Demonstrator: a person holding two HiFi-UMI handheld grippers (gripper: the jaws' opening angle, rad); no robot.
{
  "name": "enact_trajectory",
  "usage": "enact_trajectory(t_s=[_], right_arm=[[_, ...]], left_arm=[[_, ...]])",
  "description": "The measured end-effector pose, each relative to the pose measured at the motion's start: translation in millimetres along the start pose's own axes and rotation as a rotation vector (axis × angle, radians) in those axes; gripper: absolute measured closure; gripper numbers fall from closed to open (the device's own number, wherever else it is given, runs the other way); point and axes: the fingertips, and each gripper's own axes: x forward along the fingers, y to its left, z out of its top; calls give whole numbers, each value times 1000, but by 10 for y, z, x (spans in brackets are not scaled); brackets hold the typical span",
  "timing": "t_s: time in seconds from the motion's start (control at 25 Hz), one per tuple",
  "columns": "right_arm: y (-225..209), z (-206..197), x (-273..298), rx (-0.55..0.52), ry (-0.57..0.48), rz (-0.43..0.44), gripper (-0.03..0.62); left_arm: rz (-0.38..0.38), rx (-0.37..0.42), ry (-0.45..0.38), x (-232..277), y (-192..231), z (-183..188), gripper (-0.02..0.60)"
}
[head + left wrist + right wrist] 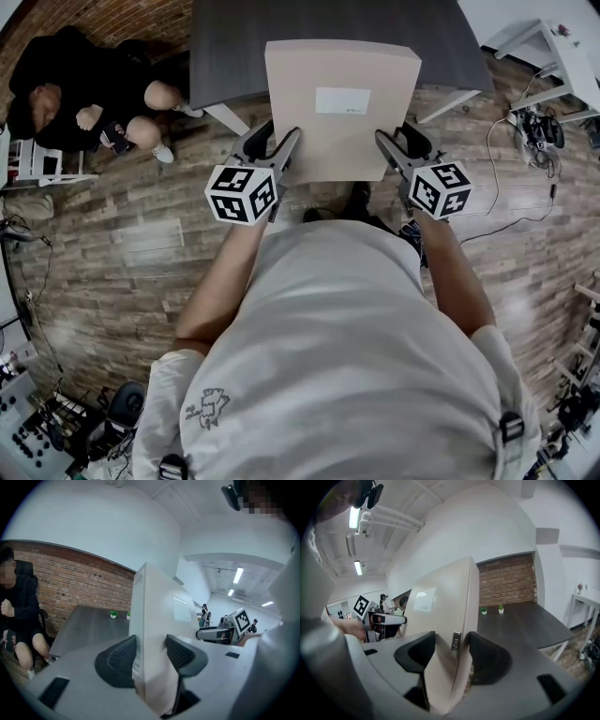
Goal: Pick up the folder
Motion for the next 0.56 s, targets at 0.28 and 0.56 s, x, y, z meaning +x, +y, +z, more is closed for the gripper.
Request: enact_trajectory(t_s=[0.28, 0.56], right_arm=[[-54, 34, -3, -1, -3, -11, 362], [-176, 82, 38, 4, -2, -10, 362]], left_arm=[[-10, 7, -5, 62, -15, 42, 367], [-6, 4, -1, 184, -21, 87, 367]])
